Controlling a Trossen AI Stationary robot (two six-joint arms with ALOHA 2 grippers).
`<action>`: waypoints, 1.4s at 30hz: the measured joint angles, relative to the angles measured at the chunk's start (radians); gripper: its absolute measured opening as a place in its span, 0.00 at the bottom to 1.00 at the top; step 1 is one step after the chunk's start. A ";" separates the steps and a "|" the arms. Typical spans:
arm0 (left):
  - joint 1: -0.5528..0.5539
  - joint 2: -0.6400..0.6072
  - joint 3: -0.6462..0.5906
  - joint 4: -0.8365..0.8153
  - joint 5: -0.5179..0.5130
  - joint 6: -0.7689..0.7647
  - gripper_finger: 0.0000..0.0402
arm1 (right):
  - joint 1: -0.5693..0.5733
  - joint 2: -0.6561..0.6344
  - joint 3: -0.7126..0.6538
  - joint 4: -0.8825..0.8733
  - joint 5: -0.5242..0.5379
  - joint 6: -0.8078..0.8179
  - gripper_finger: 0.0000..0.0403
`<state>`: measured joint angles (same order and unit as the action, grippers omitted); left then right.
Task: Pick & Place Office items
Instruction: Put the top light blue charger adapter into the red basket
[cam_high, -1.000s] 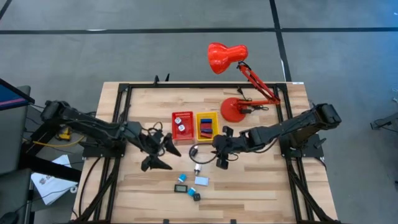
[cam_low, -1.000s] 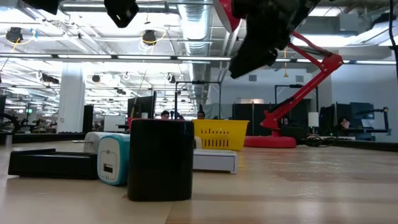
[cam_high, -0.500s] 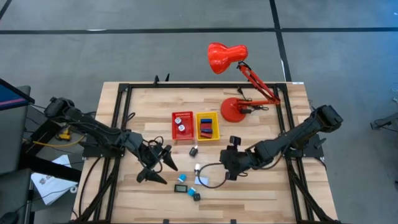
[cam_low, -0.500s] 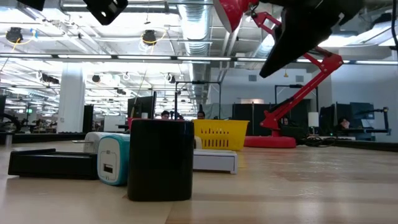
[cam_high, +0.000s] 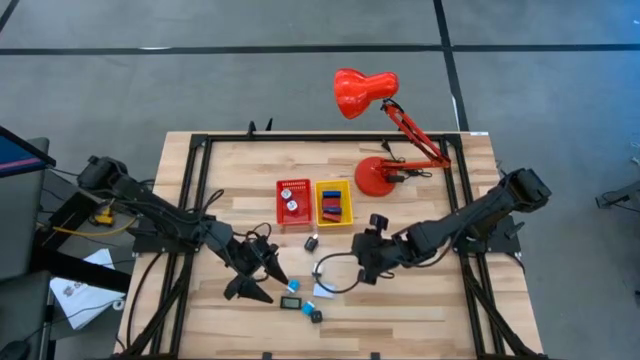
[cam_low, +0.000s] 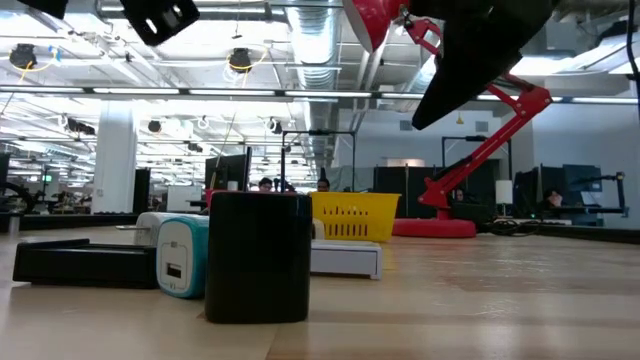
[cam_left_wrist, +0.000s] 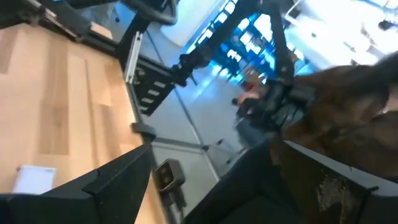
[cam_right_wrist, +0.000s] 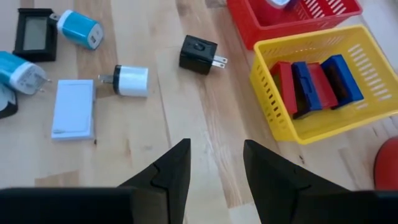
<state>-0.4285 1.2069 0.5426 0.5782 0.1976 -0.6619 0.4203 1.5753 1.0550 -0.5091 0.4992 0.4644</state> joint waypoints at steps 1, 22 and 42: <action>-0.004 0.001 0.000 -0.002 -0.015 -0.003 0.85 | -0.005 0.000 0.000 0.000 0.000 0.000 0.35; -0.340 0.348 0.013 -0.014 -1.166 0.025 0.77 | -0.050 0.000 0.000 0.021 0.008 0.000 0.35; -0.355 0.675 0.145 -0.013 -1.180 -0.016 0.77 | -0.071 0.000 0.000 0.014 0.025 0.042 0.35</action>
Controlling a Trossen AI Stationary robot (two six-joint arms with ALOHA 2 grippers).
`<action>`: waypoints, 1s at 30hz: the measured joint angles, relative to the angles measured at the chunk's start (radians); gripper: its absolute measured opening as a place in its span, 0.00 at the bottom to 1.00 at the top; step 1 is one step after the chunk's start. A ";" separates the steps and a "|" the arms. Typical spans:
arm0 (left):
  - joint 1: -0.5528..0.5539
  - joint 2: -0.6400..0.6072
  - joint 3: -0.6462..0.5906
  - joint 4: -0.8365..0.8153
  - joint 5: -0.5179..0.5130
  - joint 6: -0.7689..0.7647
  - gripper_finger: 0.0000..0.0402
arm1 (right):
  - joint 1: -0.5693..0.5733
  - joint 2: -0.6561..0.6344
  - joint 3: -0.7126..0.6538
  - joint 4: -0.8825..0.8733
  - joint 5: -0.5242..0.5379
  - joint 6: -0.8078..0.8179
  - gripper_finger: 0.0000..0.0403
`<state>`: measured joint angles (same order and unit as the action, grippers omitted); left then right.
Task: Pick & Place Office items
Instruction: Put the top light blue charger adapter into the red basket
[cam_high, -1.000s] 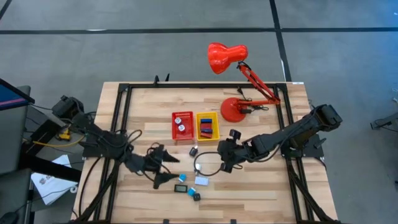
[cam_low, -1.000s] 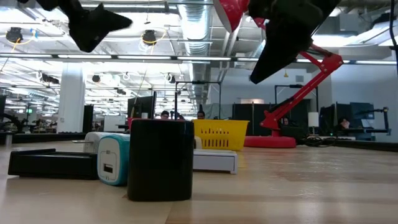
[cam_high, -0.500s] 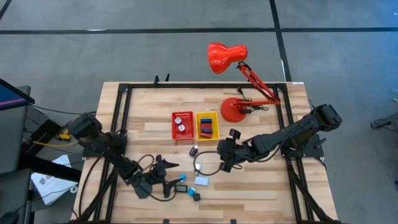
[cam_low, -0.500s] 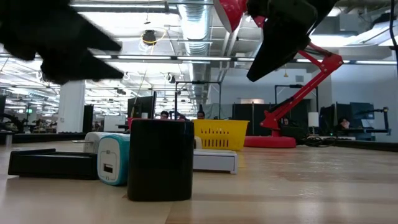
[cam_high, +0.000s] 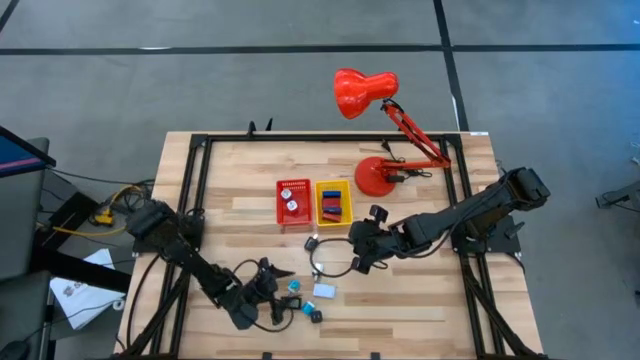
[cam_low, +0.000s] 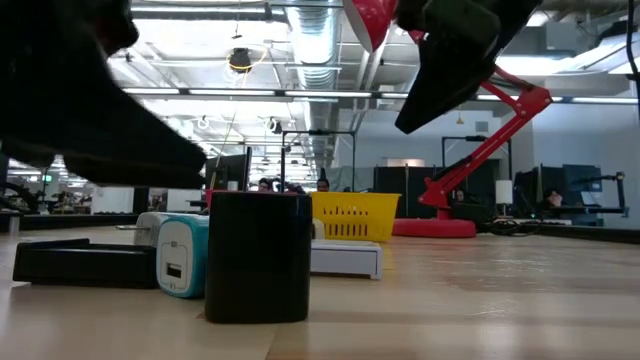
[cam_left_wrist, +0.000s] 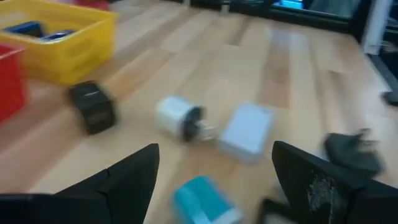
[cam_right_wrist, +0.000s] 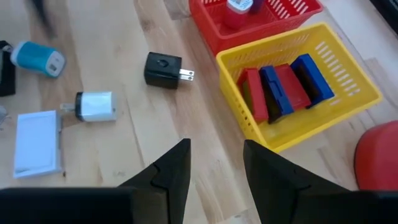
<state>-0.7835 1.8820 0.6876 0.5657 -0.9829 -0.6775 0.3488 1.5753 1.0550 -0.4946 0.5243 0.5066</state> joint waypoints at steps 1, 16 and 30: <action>-0.003 0.014 0.024 -0.010 0.011 0.023 0.77 | -0.004 0.000 0.000 0.000 0.000 0.000 0.35; -0.020 0.043 0.092 -0.251 0.002 -0.116 0.77 | -0.011 0.000 0.000 -0.007 0.000 -0.001 0.35; -0.028 0.087 0.092 -0.296 0.010 -0.175 0.77 | -0.011 0.000 0.000 -0.007 0.000 0.000 0.35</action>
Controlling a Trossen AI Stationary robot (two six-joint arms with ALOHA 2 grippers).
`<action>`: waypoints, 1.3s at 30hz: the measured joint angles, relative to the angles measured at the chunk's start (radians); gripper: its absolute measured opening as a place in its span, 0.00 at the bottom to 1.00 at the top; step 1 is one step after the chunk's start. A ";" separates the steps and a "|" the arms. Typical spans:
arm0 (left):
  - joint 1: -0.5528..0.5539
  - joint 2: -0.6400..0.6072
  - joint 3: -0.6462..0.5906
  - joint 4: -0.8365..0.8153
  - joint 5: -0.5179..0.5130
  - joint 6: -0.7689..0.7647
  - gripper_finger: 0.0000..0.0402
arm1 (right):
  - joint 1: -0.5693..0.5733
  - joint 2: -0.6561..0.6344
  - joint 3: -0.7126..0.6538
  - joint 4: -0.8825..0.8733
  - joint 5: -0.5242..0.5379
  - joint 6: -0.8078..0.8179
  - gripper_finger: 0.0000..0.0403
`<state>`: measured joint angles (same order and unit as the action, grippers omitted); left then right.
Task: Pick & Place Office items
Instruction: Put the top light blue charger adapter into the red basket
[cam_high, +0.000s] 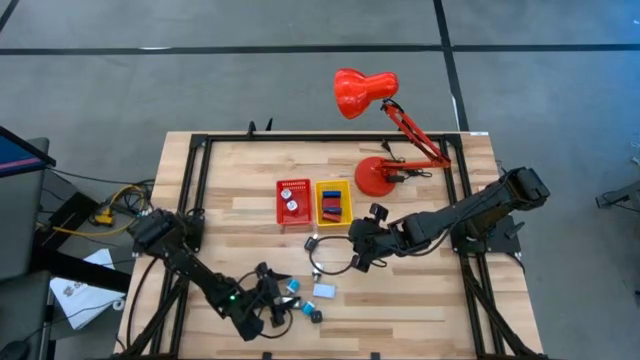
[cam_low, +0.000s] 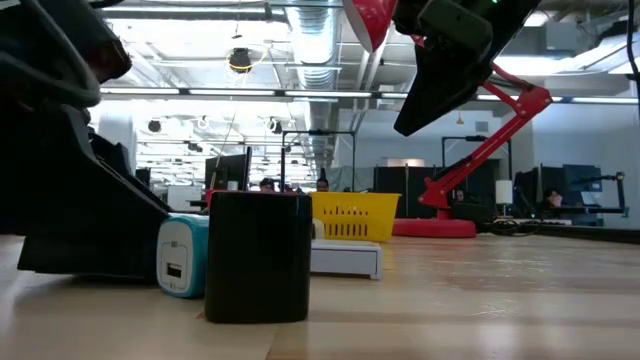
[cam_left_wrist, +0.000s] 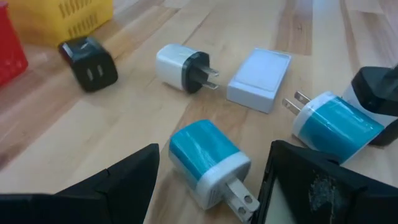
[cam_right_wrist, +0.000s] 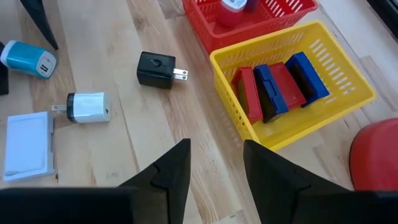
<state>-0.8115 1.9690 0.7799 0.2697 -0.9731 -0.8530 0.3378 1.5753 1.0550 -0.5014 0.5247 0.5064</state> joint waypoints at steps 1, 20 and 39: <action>-0.001 0.000 0.000 -0.016 -0.001 -0.037 0.77 | 0.000 0.000 0.000 0.000 0.000 0.000 0.35; -0.004 -0.051 -0.003 -0.211 -0.014 -0.263 0.77 | 0.000 0.000 0.000 0.009 0.000 0.000 0.35; 0.029 -0.051 -0.026 -0.176 -0.022 -0.225 0.77 | -0.010 0.000 0.000 0.019 0.000 0.000 0.35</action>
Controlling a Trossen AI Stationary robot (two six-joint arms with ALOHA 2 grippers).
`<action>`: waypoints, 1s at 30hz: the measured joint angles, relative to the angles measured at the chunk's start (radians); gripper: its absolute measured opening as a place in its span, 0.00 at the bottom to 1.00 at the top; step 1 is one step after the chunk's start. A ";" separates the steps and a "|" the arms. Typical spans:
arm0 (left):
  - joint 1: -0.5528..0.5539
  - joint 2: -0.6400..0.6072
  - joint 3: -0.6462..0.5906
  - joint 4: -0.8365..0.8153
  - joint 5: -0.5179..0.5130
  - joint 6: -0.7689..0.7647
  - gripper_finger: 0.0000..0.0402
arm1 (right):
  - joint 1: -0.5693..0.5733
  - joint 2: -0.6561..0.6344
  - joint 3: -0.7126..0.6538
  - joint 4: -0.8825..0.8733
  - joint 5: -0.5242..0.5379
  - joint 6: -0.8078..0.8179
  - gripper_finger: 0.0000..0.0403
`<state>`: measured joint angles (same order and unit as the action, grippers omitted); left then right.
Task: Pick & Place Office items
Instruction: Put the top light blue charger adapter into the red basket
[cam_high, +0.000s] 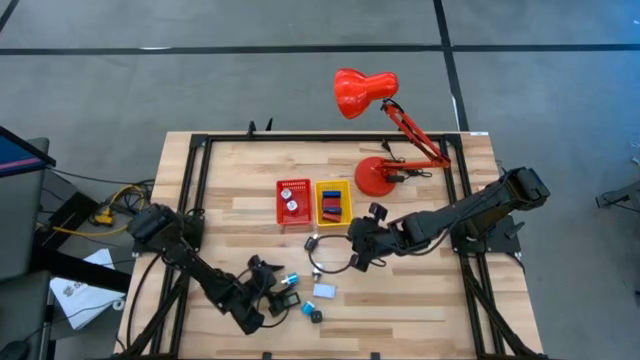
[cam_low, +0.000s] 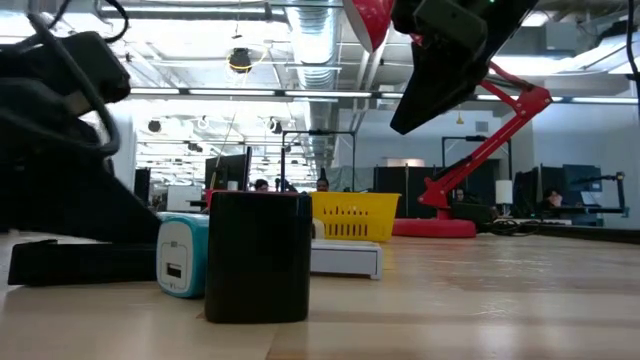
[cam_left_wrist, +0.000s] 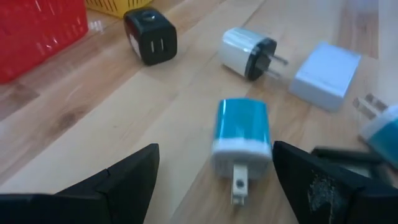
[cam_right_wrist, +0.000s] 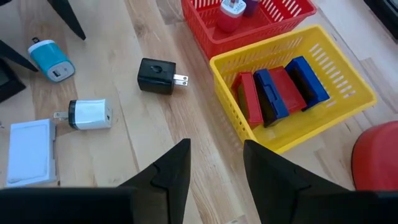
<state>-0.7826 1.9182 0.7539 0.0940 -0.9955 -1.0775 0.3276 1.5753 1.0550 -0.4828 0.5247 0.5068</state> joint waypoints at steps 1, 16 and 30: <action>0.001 0.000 -0.001 0.012 0.000 0.001 0.77 | -0.002 0.000 0.000 0.000 0.000 0.000 0.35; 0.005 0.026 -0.001 0.066 0.030 0.077 0.56 | -0.003 0.000 0.000 -0.002 0.000 0.002 0.35; 0.005 0.022 -0.003 0.075 0.035 0.106 0.34 | -0.003 0.000 0.000 -0.003 0.000 -0.001 0.35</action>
<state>-0.7773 1.9404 0.7513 0.1686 -0.9600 -0.9710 0.3248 1.5753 1.0550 -0.4854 0.5247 0.5060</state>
